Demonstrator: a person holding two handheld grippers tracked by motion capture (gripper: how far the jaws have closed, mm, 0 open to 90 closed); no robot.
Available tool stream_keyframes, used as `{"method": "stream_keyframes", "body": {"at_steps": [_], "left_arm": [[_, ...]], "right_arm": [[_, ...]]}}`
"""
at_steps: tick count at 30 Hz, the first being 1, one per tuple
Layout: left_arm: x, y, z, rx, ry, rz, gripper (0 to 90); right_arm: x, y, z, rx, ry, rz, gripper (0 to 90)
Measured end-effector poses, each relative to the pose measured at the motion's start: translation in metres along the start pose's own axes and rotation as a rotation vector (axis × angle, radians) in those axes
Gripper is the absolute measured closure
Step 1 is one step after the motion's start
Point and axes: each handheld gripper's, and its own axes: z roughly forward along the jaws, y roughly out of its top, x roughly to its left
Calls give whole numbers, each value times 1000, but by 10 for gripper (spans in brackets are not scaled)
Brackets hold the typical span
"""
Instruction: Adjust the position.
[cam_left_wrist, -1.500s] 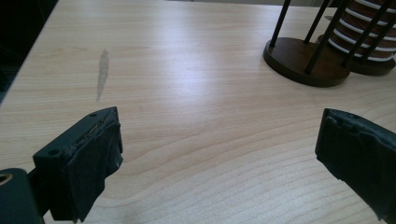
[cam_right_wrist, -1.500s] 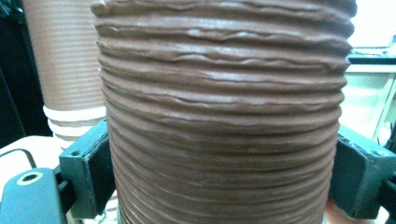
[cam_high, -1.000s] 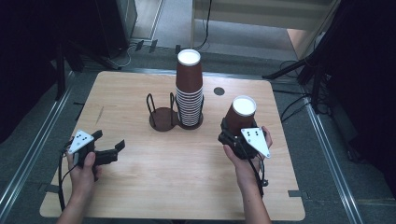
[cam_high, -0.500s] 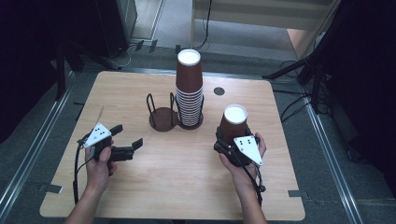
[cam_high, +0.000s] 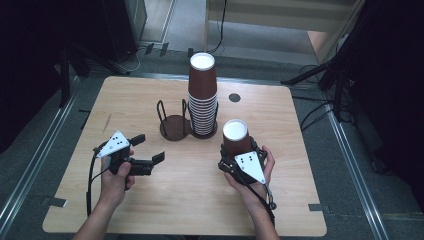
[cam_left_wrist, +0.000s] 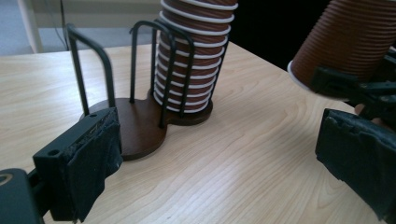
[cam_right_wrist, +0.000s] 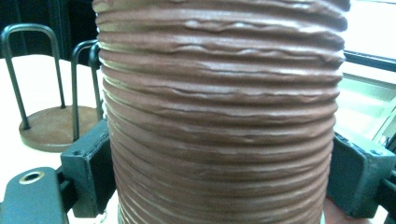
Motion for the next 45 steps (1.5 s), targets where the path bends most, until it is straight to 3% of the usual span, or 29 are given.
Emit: {"method": "stream_keyframes", "body": {"at_steps": [6, 18, 24, 27, 28, 34, 42, 45], "left_arm": [[-7, 6, 3, 5, 7, 12, 12], [-28, 15, 7, 24, -51, 59, 13], [-37, 14, 14, 74, -82, 90, 23], [-40, 14, 16, 93, -97, 88, 64], [-42, 13, 17, 104, -103, 91, 64], [-50, 11, 23, 148, -149, 104, 65], [-55, 8, 26, 178, -154, 137, 79], [-57, 8, 27, 184, -162, 142, 94]], "right_arm": [[15, -2, 0, 7, 27, -42, 118], [49, -12, 0, 20, 84, -157, 116], [66, -16, -2, 14, 112, -236, 115], [71, -18, -3, 10, 119, -259, 115], [75, -19, -3, 4, 126, -289, 115], [84, -22, -5, -10, 147, -349, 114], [92, -25, -8, -31, 174, -406, 111], [93, -25, -8, -42, 186, -406, 110]]}}
